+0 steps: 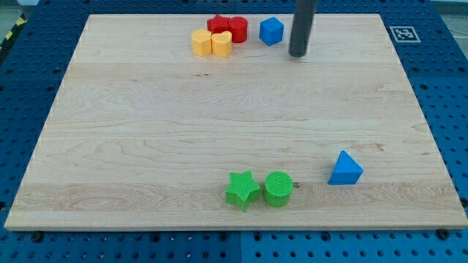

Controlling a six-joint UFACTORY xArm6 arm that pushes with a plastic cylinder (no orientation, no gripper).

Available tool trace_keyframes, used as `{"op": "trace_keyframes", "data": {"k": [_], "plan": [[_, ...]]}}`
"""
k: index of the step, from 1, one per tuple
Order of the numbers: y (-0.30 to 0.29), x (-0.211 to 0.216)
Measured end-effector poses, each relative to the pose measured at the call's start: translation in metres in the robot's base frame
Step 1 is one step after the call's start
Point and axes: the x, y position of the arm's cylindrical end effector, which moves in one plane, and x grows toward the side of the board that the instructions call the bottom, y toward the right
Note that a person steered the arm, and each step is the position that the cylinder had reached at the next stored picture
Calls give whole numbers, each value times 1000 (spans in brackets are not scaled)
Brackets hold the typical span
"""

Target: Push the blue triangle close bottom to the blue cube

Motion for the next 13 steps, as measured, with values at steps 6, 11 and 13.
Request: {"op": "trace_keyframes", "data": {"k": [6,11,13], "plan": [[-56,-68],[129,253],[55,303]]}}
